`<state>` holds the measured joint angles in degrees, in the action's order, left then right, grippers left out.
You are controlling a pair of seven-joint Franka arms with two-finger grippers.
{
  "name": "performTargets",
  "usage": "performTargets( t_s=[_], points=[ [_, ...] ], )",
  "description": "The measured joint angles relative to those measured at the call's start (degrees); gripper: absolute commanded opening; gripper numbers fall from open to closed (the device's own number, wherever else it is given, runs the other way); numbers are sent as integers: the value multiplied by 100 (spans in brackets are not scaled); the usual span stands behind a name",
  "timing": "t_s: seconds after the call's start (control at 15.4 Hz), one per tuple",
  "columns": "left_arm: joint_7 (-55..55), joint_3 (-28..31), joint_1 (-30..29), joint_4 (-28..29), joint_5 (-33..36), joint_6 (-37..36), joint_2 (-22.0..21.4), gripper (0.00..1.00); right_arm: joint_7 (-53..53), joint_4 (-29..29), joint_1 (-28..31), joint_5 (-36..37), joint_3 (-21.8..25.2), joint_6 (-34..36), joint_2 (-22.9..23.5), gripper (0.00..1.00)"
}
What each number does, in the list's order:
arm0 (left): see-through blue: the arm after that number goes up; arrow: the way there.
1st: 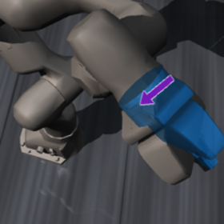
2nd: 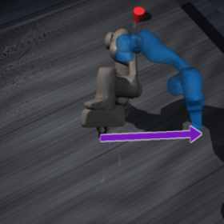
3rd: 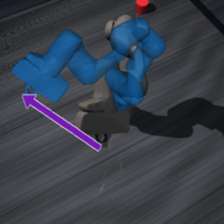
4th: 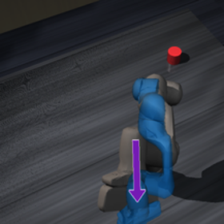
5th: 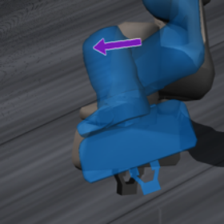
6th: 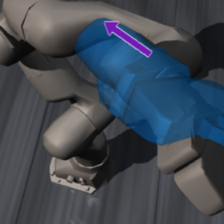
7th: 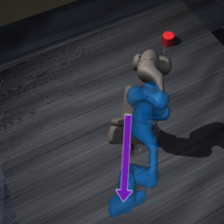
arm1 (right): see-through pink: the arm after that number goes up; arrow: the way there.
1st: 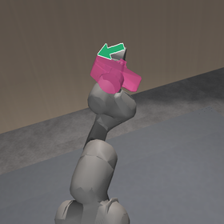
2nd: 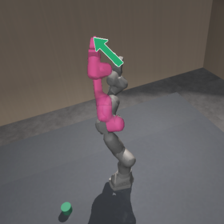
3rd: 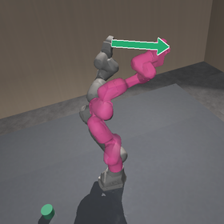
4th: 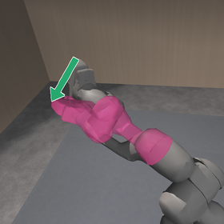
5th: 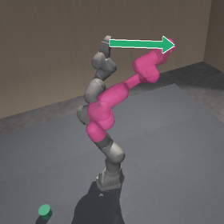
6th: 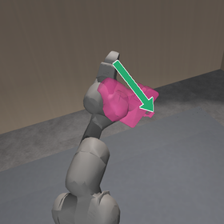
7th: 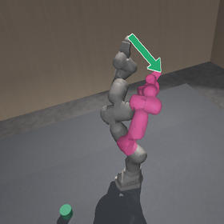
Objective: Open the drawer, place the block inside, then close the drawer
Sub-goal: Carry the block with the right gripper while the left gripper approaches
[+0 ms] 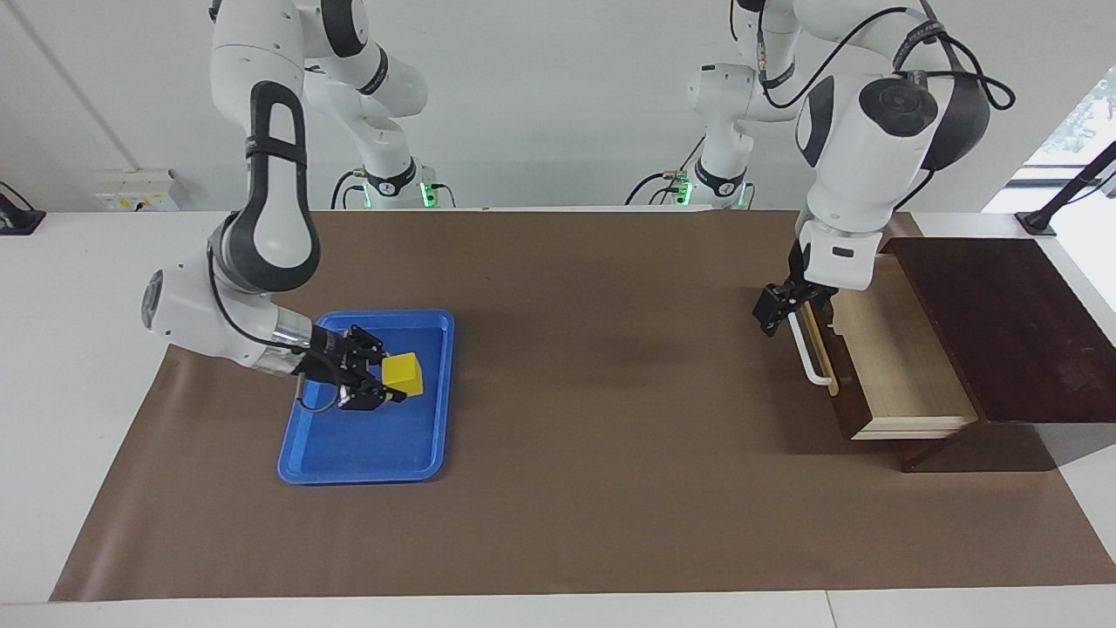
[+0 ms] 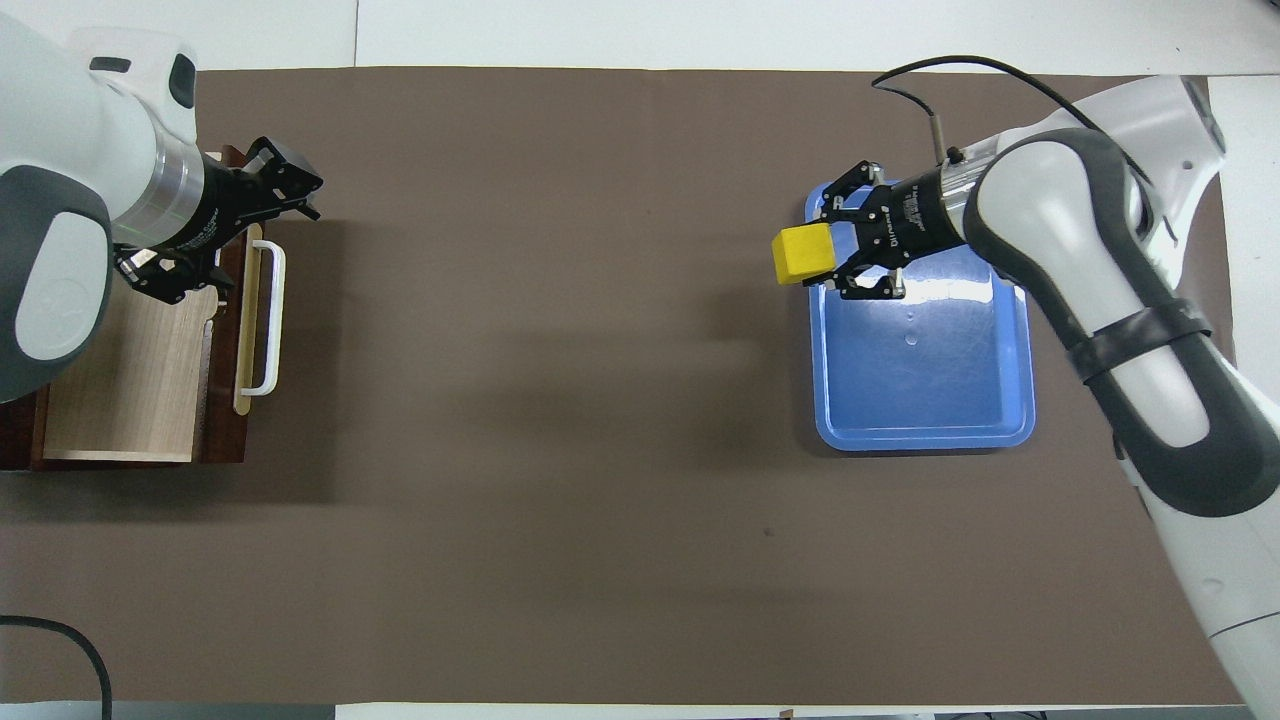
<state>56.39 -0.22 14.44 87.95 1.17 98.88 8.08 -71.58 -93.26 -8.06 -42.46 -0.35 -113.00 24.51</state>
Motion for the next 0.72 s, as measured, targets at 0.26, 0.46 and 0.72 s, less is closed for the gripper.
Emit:
performTargets(
  t_s=[0.26,0.46,0.72],
  points=[
    [1205,4,-24,-5,-200,-608,-146,100,-735,20,-657,-2,-5,-321,17,0],
    [2765,1,-37,4,-209,-643,-352,100,-1043,78,-944,-205,-12,-495,20,0],
    [4639,-5,-40,150,-212,15,-384,100,-1467,141,-1397,-534,-14,-1022,84,0]
  ],
)
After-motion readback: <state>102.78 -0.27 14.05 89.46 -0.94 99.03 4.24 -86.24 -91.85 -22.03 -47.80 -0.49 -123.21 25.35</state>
